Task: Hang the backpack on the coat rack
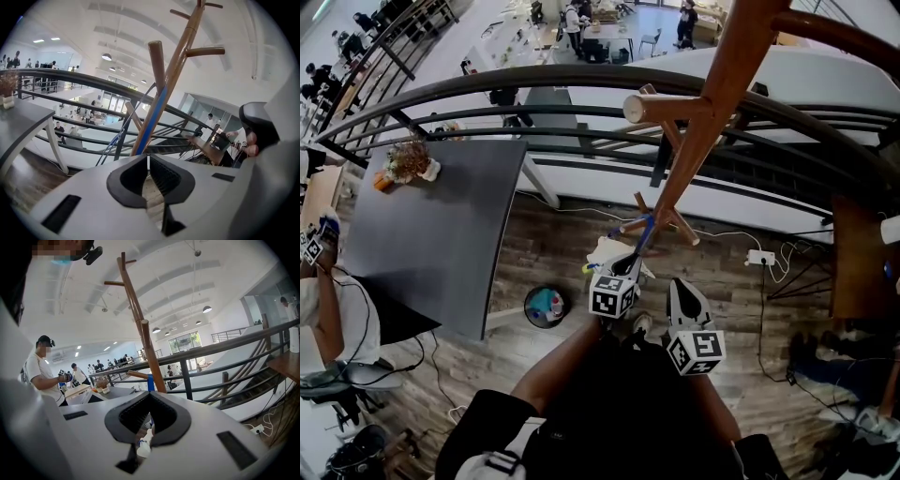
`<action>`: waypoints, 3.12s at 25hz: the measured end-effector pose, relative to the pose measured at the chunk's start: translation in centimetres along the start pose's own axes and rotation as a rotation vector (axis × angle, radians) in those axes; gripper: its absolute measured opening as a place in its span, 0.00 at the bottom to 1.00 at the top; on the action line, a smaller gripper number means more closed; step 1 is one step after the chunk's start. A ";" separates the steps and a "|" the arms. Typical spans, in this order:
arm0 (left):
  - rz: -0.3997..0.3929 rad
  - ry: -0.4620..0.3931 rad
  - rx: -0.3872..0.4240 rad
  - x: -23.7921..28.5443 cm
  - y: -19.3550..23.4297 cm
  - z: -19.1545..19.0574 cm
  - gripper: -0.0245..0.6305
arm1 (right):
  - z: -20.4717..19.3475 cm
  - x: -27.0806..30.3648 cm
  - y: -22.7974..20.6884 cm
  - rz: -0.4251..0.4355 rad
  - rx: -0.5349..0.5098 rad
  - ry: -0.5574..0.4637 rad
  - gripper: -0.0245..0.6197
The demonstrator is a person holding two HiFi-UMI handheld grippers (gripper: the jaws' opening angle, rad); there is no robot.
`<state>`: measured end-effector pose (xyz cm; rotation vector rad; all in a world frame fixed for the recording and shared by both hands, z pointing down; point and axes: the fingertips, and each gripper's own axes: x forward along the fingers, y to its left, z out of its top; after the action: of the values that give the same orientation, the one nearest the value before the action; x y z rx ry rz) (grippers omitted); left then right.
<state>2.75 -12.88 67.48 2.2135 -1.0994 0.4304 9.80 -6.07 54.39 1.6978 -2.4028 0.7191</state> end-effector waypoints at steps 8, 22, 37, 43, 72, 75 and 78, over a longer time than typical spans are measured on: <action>-0.001 -0.022 0.016 -0.8 -0.6 0.0 0.05 | -0.2 -0.5 0.2 0.008 -0.007 -0.005 0.06; 0.073 -0.124 0.082 -3.6 -2.1 2.5 0.05 | 0.3 -1.0 0.5 0.040 -0.013 -0.025 0.06; 0.102 -0.220 0.073 -8.3 -4.5 4.5 0.05 | 1.4 -1.6 0.9 0.086 -0.018 -0.041 0.06; 0.127 -0.251 0.075 -10.1 -5.6 4.9 0.05 | 1.1 -1.8 1.2 0.121 -0.005 -0.033 0.06; 0.037 -0.381 0.189 -17.4 -7.4 7.7 0.05 | 2.3 -4.5 6.5 0.062 -0.052 -0.110 0.06; 0.032 -0.381 0.187 -18.3 -7.2 7.6 0.05 | 2.4 -5.1 7.3 0.050 -0.059 -0.117 0.06; 0.034 -0.378 0.185 -19.0 -7.0 7.1 0.05 | 2.1 -5.6 7.8 0.043 -0.059 -0.121 0.06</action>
<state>-2.93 -2.97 49.34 2.5101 -1.3379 0.1305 5.06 -0.17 48.08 1.7184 -2.5207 0.5609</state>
